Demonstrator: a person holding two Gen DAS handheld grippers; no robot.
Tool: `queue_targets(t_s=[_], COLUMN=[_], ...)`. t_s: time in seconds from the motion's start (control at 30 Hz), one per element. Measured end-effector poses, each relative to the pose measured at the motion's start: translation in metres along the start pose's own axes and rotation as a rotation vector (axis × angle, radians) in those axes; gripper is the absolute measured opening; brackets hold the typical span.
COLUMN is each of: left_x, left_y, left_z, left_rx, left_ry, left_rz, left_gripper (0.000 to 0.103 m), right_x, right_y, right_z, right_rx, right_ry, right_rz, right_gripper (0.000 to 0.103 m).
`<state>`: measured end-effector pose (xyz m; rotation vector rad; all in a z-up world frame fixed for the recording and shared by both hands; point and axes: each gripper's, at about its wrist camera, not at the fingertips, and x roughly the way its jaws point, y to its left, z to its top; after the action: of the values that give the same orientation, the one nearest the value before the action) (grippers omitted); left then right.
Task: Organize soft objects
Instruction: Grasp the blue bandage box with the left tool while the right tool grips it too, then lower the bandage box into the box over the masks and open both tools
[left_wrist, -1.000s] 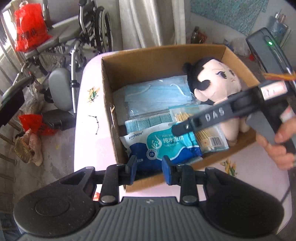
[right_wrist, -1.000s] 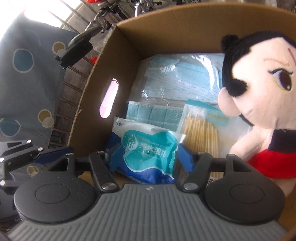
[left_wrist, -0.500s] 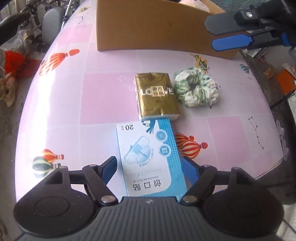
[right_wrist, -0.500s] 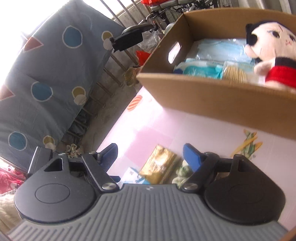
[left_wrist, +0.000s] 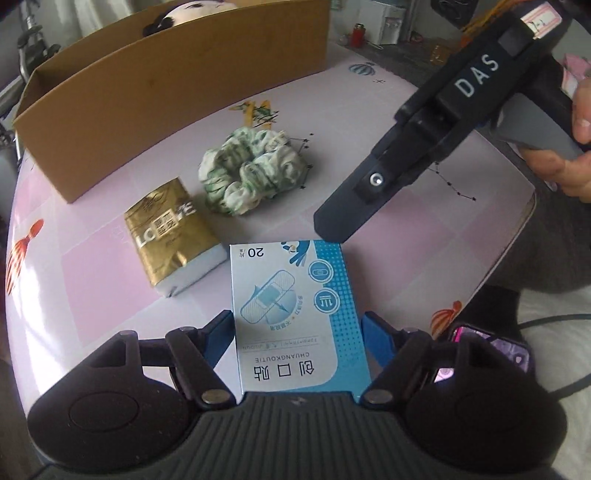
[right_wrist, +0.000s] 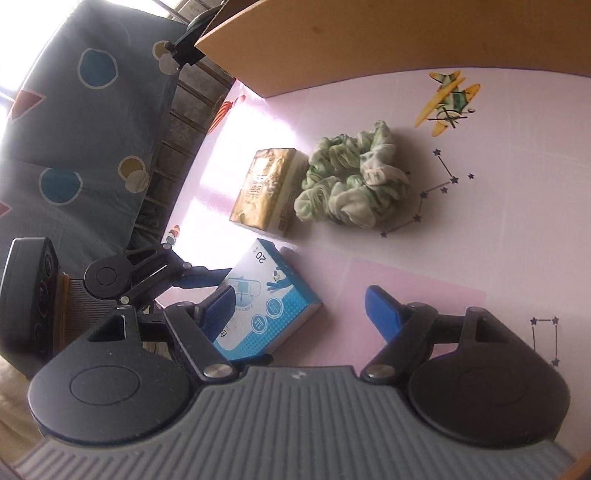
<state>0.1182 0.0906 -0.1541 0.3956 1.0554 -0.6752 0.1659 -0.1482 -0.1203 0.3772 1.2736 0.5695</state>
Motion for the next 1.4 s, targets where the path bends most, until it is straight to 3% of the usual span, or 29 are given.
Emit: queue_targets(t_s=[0.17,0.27,0.33,0.4,0.5,0.57,0.7,0.8,0.87,1.03,1.13,1.2,1.3,1.33,1.4], left_x=[0.022,0.033,0.033,0.023,0.002,-0.007,-0.011,-0.005,-0.004,0.004,0.008,0.01,0.019,0.02,0.028], left_y=[-0.035,-0.056,-0.066,-0.063,-0.043,-0.021,0.015,0.03,0.032,0.034,0.033,0.033,0.036,0.039,0.046], left_z=[0.023,0.03,0.035,0.035,0.025,0.018,-0.012,-0.029,-0.033,-0.031,-0.022,-0.019,-0.015,-0.016,-0.018], left_rx=[0.253,0.396,0.439,0.389,0.241,0.066,-0.296,-0.458,-0.508,-0.575,-0.577,-0.58,-0.599,-0.637,-0.729], left_ry=[-0.088,-0.176,-0.187,-0.195,-0.205,-0.139,-0.038,-0.002,-0.031,-0.097,-0.119,-0.131,-0.141,-0.151,-0.165], left_rz=[-0.085,-0.07,-0.014,0.003,-0.036,-0.075,-0.228,-0.254,-0.257,-0.296,-0.309,-0.316,-0.324,-0.34,-0.392], left_gripper=[0.075,0.077,0.081,0.088,0.088,0.085,0.076,0.076,0.076,0.078,0.076,0.049,0.047,0.047,0.044], right_x=[-0.011,-0.02,-0.03,-0.043,-0.05,-0.047,-0.029,-0.018,-0.016,-0.017,-0.012,-0.013,-0.01,-0.009,-0.011], right_y=[-0.02,-0.027,-0.031,-0.041,-0.048,-0.052,-0.051,-0.05,-0.049,-0.057,-0.063,-0.068,-0.082,-0.085,-0.087], right_z=[-0.015,-0.023,-0.025,-0.024,-0.018,-0.016,-0.008,-0.01,-0.01,-0.014,-0.02,-0.023,-0.032,-0.036,-0.043], right_rx=[0.048,0.055,0.07,0.096,0.106,0.118,0.109,0.114,0.11,0.168,0.242,0.279,0.391,0.411,0.419], right_ry=[-0.033,-0.052,-0.075,-0.11,-0.142,-0.143,-0.14,-0.143,-0.143,-0.158,-0.147,-0.145,-0.127,-0.127,-0.146], right_rz=[-0.048,-0.093,-0.093,-0.088,-0.09,-0.08,-0.063,-0.06,-0.073,-0.041,0.048,0.071,0.139,0.139,0.14], right_gripper=[0.078,0.078,0.078,0.078,0.078,0.078,0.077,0.065,0.053,0.051,0.053,0.051,0.039,0.027,0.025])
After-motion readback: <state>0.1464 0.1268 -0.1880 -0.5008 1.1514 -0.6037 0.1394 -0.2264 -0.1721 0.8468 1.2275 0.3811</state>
